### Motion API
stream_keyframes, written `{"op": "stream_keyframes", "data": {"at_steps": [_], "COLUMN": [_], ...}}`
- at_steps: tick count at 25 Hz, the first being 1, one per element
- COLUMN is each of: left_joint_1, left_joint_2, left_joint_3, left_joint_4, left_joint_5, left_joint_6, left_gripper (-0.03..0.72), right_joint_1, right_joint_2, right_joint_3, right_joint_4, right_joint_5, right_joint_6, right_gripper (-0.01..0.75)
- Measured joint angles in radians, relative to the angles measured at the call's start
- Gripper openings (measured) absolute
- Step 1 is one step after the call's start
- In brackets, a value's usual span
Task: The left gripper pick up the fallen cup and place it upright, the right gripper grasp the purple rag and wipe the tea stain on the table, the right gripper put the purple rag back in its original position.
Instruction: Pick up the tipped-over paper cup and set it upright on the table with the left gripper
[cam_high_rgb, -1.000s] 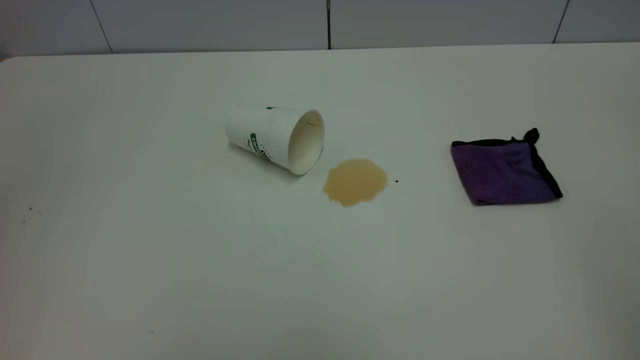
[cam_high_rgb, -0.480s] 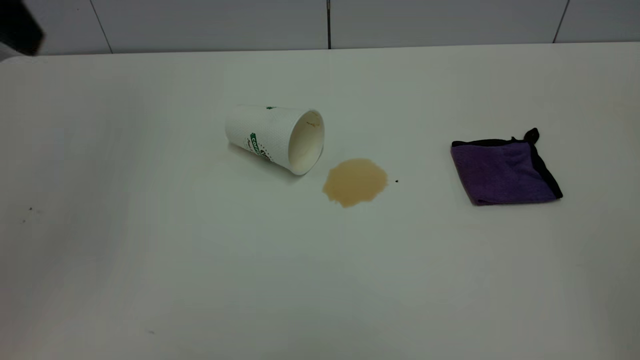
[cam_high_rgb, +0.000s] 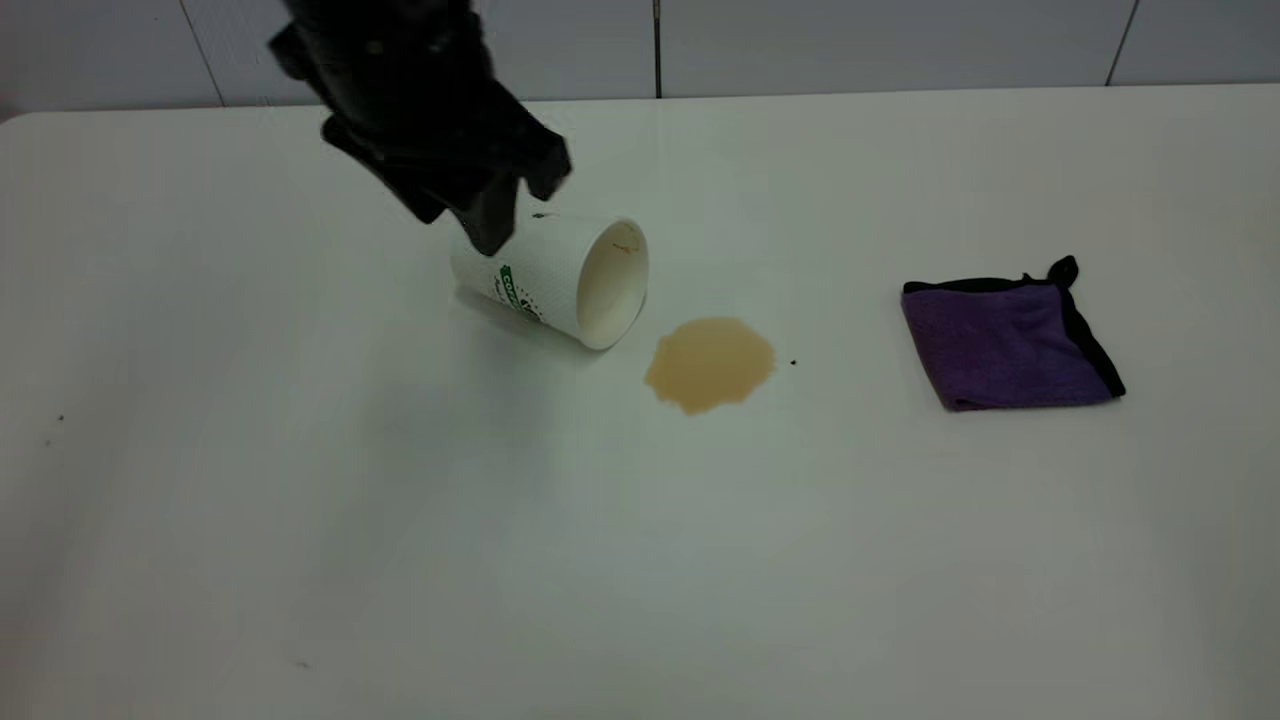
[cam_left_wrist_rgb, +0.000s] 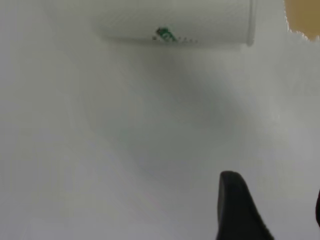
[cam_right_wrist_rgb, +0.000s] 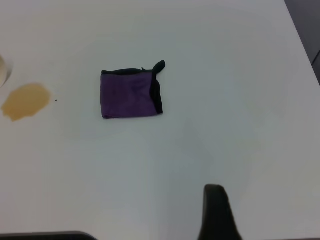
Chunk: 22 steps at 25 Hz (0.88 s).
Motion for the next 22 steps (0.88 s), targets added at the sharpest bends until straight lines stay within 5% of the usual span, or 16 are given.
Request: {"op": "stream_keyframes", "data": {"at_steps": [10, 22], "left_joint_1": [-0.186, -0.254], "left_joint_2": [0.341, 0.572], "left_joint_3": [-0.412, -0.640], "left_joint_4": [0.520, 0.695], "left_joint_5": [0.219, 0.373], "left_joint_6": [-0.438, -0.502], "left_gripper": [0.420, 0.420], "right_joint_1": [0.000, 0.000], "right_joint_2": [0.000, 0.000], "right_joint_3": [0.000, 0.000], "right_joint_4": [0.000, 0.000], "right_joint_5": [0.000, 0.000], "right_joint_6": [0.000, 0.000], "right_gripper": [0.532, 0.532]}}
